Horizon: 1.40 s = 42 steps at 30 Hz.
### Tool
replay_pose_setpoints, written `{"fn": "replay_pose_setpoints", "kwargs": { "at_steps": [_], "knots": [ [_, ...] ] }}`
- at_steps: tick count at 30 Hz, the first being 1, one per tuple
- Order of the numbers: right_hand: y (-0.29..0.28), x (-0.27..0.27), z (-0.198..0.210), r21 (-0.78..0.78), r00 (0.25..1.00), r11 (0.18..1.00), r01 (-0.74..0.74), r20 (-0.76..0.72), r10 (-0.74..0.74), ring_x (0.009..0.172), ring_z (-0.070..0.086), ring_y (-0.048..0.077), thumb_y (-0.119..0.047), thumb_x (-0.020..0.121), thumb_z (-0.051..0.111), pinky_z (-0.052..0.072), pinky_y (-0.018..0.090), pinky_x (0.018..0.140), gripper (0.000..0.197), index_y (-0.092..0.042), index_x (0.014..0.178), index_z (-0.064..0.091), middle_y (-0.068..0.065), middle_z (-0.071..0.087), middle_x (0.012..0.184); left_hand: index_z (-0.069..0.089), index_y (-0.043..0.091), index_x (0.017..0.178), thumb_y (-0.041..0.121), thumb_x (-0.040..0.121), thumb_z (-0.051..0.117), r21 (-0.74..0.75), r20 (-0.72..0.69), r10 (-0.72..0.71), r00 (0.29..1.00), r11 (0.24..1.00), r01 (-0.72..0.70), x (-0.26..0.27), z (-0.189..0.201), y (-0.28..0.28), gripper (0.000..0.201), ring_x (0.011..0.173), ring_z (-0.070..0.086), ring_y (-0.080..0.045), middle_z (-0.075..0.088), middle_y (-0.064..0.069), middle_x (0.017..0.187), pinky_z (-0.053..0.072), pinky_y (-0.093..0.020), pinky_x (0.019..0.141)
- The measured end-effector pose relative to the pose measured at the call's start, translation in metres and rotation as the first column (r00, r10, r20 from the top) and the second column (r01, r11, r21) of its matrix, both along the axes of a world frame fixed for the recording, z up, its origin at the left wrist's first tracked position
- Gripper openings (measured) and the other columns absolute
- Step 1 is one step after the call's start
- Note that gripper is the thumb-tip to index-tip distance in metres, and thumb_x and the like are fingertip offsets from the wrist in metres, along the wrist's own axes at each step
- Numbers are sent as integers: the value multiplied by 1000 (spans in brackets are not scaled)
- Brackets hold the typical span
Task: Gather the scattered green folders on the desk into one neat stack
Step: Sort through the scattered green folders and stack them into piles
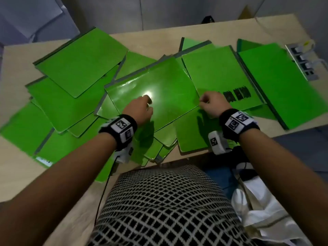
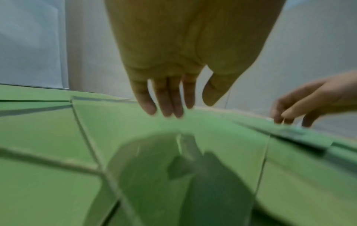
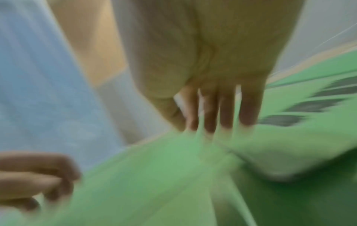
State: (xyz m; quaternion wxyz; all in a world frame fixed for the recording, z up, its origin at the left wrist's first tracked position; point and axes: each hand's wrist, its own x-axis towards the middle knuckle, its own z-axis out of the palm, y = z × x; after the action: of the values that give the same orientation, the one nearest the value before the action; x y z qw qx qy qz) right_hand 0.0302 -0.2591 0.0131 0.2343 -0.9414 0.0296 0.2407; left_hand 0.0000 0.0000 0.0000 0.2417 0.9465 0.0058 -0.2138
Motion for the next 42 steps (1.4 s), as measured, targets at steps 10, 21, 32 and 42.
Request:
{"fn": "replay_pose_setpoints", "kwargs": {
  "at_steps": [10, 21, 32, 42],
  "knots": [
    [-9, -13, -43, -358, 999, 934, -12, -49, -6, 146, 9, 39, -36, 90, 58, 30, 53, 112, 79, -8, 150, 14, 20, 3, 159, 11, 19, 152, 50, 92, 46, 377, -152, 11, 988, 925, 48, -23, -22, -35, 76, 144, 12, -44, 3, -14, 160, 37, -57, 105],
    [-13, 5, 4, -329, 991, 943, -57, 98, 94, 103, 61, 39, 6, 85, 51, 50, 43, 86, 57, -3, 139, 34, 26, 61, 115, 36, 8, 139, 60, 64, 77, 368, -29, 264, 964, 900, -236, 52, -2, 22, 99, 136, 33, -37, 34, -18, 145, 34, -56, 107],
    [-58, 5, -4, -44, 946, 954, -296, -155, 286, 144, 25, 22, 16, 80, 48, 20, 44, 115, 61, -38, 106, 62, -13, 38, 149, 56, 6, 127, 60, 98, 11, -309, -431, 541, 722, 664, -681, 62, 15, 61, 75, 94, 54, -22, 58, -7, 109, 39, -26, 73],
    [-43, 19, -31, -252, 936, 912, 325, -53, -348, 144, 14, 42, -53, 65, 79, 20, 54, 113, 114, -6, 148, 18, 26, 13, 156, 49, 4, 137, 61, 95, 32, -257, -447, 480, 755, 739, -623, 68, 22, 36, 73, 128, 47, -35, 49, -20, 141, 37, -37, 98]
  ]
}}
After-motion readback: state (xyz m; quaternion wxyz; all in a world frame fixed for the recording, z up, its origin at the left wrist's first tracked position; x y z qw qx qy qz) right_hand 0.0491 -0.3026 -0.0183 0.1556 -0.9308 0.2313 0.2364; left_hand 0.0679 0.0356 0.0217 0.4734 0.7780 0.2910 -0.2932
